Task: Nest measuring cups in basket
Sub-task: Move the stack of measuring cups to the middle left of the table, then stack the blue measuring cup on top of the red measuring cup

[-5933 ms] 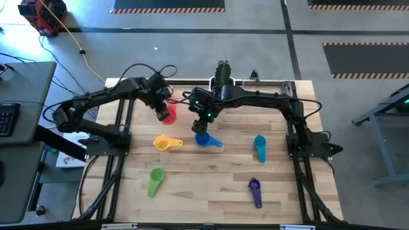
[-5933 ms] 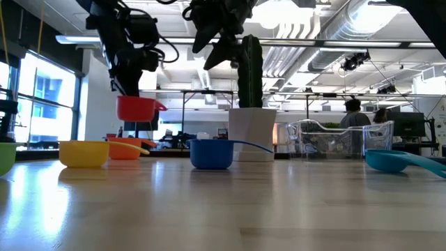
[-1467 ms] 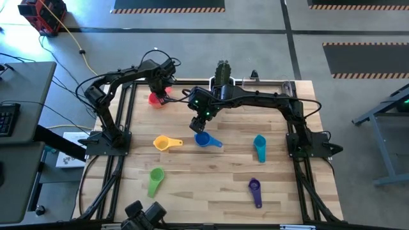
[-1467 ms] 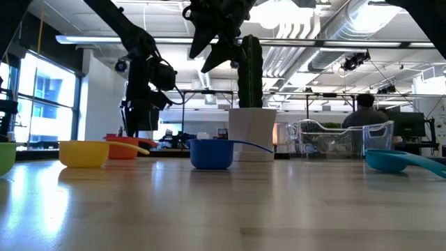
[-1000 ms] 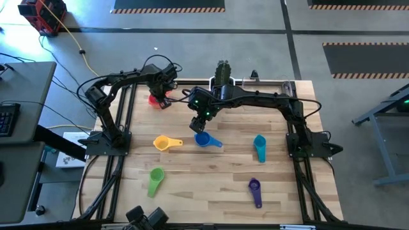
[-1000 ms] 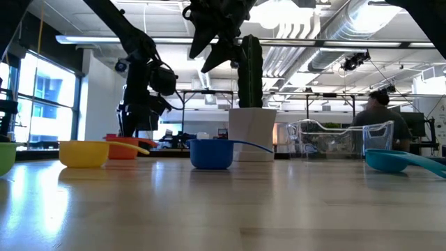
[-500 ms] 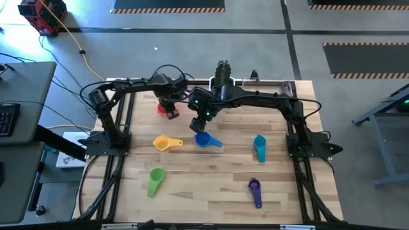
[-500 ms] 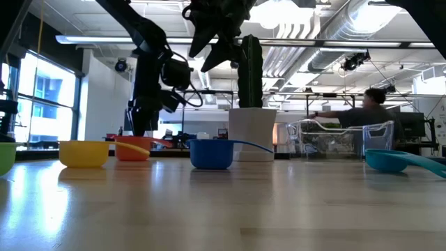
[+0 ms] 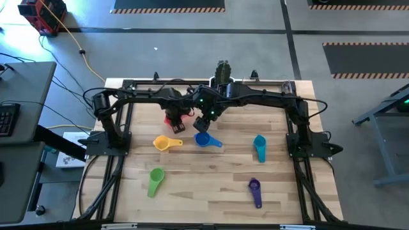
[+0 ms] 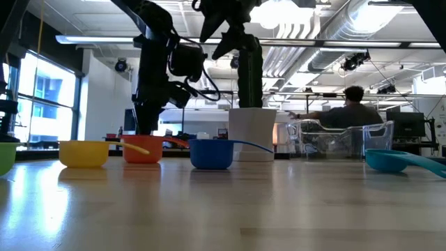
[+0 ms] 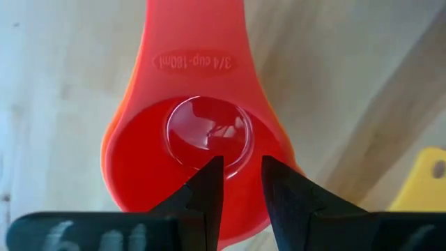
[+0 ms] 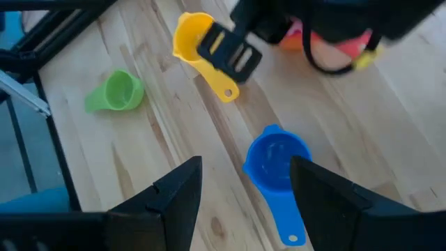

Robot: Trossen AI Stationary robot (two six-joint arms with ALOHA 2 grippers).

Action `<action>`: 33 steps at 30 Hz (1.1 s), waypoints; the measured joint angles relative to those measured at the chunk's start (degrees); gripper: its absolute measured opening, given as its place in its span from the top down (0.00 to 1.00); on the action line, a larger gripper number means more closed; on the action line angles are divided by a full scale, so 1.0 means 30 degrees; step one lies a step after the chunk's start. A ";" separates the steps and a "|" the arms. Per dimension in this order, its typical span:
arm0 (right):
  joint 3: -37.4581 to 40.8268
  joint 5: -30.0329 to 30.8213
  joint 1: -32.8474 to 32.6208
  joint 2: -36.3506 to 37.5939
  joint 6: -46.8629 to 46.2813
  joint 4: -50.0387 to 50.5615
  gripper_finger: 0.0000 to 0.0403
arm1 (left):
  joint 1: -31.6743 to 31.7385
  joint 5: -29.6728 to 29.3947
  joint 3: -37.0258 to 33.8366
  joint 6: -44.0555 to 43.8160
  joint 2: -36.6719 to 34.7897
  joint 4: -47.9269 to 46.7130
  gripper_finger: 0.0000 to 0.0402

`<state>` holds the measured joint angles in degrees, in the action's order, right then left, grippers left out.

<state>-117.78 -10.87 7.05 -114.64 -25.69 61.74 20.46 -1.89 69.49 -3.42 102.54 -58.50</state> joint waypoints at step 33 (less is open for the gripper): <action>0.0000 0.1406 -0.3313 0.0602 -0.0861 0.1105 0.49 | -0.1702 -0.0446 0.3118 -0.2229 -0.4074 -0.1036 0.78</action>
<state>-117.78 -6.66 -2.89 -112.83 -28.28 65.06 15.35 -3.23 78.85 -10.11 90.32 -61.61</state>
